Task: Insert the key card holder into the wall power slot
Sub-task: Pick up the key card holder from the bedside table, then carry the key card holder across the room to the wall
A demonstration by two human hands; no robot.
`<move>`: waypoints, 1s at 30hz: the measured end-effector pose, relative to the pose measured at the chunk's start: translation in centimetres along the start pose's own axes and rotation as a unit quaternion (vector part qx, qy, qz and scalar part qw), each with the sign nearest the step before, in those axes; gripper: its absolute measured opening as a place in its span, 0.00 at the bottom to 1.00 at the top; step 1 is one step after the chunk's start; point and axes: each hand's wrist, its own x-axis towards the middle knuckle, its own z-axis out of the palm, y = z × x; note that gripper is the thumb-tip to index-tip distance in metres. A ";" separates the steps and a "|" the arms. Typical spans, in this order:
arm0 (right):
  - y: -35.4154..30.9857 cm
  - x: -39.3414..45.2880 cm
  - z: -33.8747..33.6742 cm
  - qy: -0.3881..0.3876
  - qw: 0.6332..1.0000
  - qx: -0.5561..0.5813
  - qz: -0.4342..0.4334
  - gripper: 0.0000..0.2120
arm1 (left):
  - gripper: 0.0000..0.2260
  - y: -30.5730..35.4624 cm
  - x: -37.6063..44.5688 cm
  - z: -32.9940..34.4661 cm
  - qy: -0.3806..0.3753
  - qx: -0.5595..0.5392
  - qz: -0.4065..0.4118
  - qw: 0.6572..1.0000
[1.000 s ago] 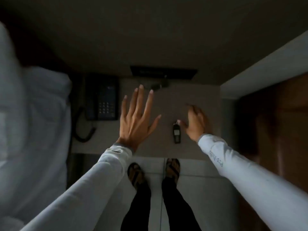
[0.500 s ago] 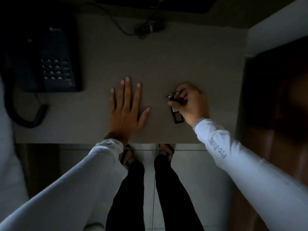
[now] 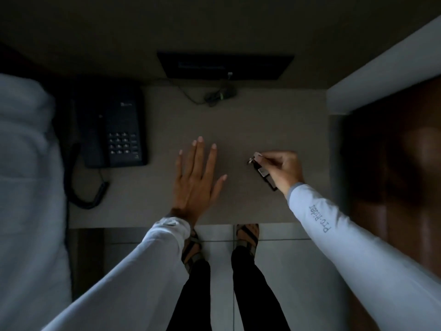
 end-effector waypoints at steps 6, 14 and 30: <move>-8.7 -4.1 -5.0 0.041 0.997 0.042 -0.039 0.07 | 0.31 1.2 2.9 -11.2 0.082 0.013 0.044 0.996; -25.9 -13.3 -15.4 0.128 0.973 0.128 -0.140 0.14 | 0.31 6.0 7.7 -31.3 0.208 0.032 0.133 0.969; -43.2 -44.0 -45.3 0.360 0.857 0.106 -0.353 0.09 | 0.31 31.8 9.9 -67.9 0.462 0.003 0.344 0.818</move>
